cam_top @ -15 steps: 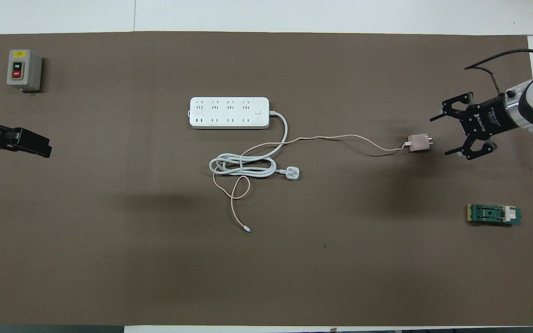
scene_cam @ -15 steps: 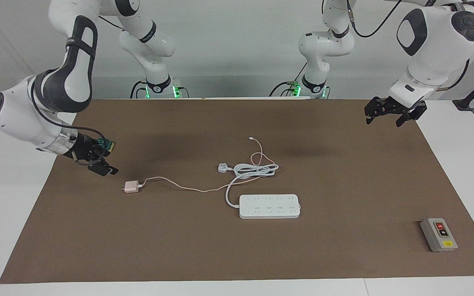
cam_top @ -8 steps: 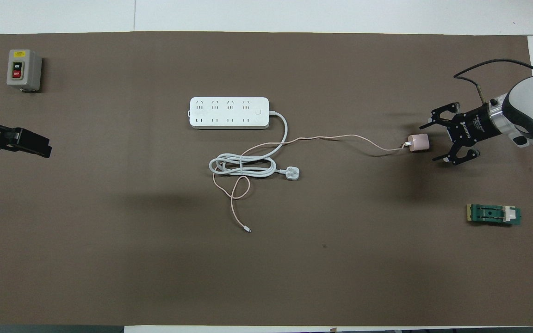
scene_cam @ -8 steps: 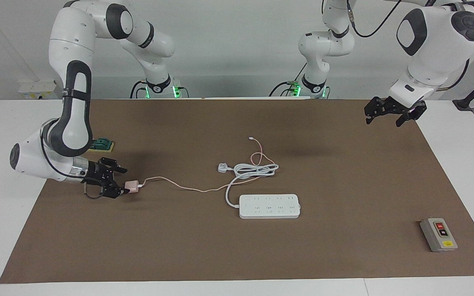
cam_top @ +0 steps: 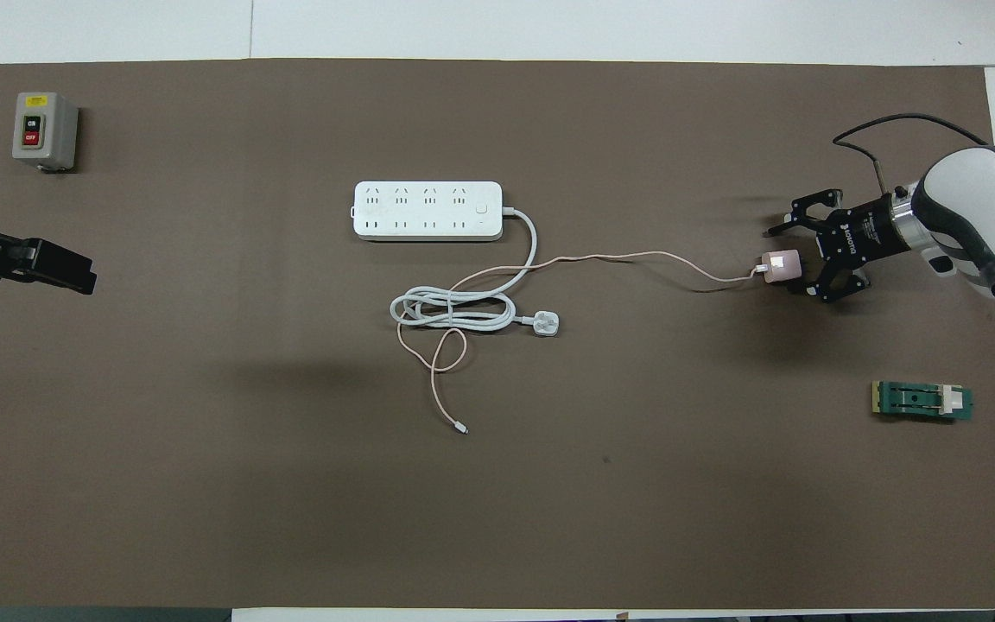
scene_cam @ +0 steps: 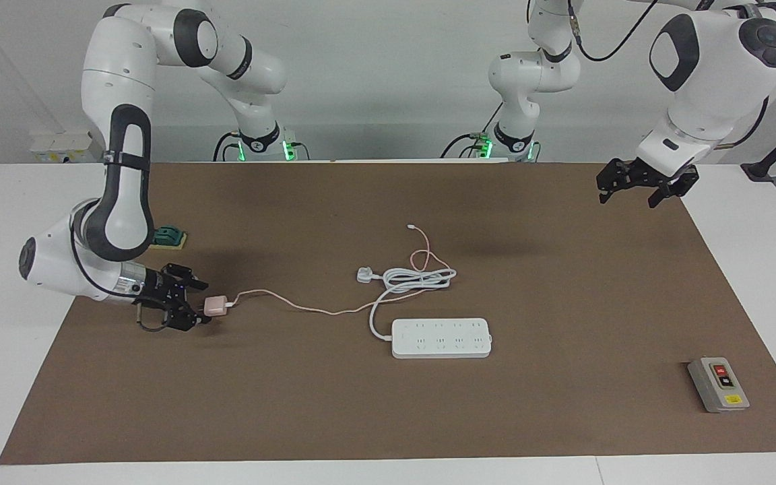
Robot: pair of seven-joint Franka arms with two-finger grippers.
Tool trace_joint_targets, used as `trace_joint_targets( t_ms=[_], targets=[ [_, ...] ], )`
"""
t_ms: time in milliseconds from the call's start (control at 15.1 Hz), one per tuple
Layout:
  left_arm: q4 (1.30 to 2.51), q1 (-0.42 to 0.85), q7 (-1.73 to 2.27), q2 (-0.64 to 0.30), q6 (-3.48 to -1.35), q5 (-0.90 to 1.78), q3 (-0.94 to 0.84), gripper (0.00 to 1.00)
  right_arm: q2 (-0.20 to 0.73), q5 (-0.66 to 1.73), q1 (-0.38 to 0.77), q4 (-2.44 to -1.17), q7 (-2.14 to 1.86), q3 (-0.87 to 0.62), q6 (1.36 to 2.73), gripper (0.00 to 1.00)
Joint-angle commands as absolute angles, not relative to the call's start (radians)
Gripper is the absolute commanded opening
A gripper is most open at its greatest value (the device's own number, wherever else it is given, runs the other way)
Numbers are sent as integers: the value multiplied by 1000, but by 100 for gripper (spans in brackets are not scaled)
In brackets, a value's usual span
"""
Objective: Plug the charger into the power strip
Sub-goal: 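Close the right gripper on the pink charger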
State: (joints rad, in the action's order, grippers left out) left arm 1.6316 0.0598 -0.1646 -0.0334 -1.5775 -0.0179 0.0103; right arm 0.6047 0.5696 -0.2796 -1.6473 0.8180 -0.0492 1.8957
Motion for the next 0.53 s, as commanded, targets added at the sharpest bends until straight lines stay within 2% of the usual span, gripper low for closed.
trace_joint_targets(
  t_ms=[0, 66, 199, 265, 463],
  targets=[
    [1644, 58, -169, -15, -1577, -26, 11, 100, 607, 595, -279, -1647, 813, -55, 1907, 83],
    [1644, 58, -169, -15, -1577, -26, 12, 100, 607, 595, -279, -1647, 811, -55, 1907, 67],
    [1644, 58, -170, -14, -1577, -28, 12, 100, 607, 594, -276, -1652, 801, -55, 1917, 27],
    [1643, 58, -173, -14, -1578, -26, 12, 100, 607, 594, -275, -1666, 776, -54, 1925, 2],
    [1643, 58, -172, -15, -1582, -26, 12, 100, 604, 594, -262, -1686, 764, -54, 1956, 0]
  ],
)
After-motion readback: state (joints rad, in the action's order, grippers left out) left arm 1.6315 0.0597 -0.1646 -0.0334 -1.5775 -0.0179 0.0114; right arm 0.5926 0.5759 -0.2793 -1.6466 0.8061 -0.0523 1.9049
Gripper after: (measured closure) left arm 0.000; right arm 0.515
